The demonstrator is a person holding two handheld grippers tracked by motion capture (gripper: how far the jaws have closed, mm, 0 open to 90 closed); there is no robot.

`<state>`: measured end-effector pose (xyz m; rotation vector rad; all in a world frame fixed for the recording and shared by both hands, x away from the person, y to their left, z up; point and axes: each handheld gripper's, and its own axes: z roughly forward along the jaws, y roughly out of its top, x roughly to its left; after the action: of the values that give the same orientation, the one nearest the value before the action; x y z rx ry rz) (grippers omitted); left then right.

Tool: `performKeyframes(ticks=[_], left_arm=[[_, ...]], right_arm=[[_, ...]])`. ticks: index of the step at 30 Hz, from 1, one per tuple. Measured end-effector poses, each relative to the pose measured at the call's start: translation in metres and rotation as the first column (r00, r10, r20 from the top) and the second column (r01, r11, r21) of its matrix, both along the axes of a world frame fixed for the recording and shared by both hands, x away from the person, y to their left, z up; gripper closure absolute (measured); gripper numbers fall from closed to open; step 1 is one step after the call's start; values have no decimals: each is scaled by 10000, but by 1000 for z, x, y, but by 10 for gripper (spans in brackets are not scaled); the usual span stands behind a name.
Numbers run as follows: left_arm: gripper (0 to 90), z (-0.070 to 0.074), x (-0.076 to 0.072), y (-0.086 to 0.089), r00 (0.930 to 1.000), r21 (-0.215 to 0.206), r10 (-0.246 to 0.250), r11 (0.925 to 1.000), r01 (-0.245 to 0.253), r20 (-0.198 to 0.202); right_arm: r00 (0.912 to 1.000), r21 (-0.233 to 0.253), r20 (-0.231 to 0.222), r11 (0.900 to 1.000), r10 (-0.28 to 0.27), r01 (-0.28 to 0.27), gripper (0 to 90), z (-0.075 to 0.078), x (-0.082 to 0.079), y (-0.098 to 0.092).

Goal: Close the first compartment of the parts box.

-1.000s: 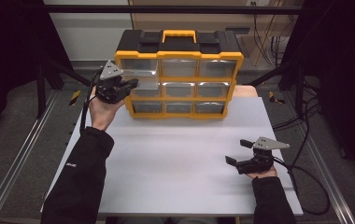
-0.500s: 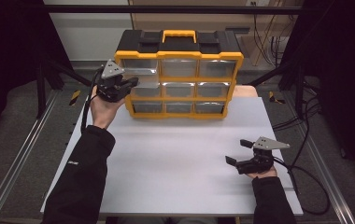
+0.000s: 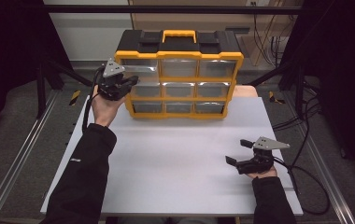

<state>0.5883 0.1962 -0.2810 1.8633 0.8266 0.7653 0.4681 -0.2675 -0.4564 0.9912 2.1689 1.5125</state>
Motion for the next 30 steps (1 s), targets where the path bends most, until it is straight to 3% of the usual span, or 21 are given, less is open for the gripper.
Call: performKeyframes(ticks=[30], left_arm=[[895,-1,16,-3,9996,302,270,9992,-271,63]], right_arm=[[10000,-151,14,9999,-48,48,6,-1,0,0]])
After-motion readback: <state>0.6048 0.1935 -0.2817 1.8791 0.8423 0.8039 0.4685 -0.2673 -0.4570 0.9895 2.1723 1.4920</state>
